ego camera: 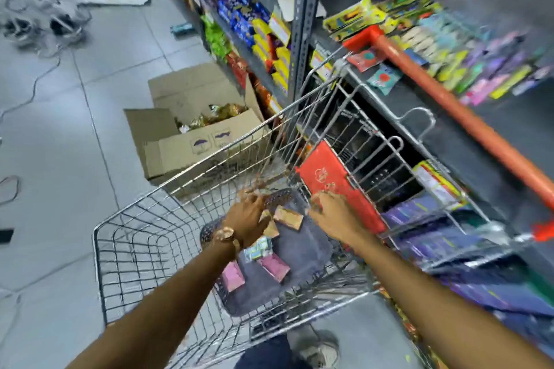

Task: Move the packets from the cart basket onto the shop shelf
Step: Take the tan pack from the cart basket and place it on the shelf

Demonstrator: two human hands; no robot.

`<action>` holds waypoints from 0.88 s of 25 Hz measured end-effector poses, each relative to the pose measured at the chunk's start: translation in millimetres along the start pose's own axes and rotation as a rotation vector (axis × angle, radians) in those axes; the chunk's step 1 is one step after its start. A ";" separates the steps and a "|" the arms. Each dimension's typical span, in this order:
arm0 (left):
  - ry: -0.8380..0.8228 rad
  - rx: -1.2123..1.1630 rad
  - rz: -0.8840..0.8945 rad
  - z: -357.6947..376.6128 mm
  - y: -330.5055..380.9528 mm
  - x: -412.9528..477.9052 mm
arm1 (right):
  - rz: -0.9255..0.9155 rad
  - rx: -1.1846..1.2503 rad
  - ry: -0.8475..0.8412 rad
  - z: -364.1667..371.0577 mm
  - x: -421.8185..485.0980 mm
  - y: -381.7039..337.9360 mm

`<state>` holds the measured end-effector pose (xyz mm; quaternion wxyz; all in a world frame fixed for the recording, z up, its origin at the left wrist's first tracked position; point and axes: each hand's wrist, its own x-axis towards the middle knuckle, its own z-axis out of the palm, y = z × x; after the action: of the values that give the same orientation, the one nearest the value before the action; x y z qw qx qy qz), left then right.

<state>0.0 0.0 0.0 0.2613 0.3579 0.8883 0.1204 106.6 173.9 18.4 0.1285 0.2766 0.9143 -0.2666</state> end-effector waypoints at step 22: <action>0.045 -0.853 -0.951 233.1 -97.5 138.3 | 0.513 0.508 -0.146 214.1 154.1 35.8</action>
<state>-11.5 33.2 -285.9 0.3872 -0.2132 0.8294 0.3417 20.4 146.9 -232.0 0.1830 0.5001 0.7083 -0.4634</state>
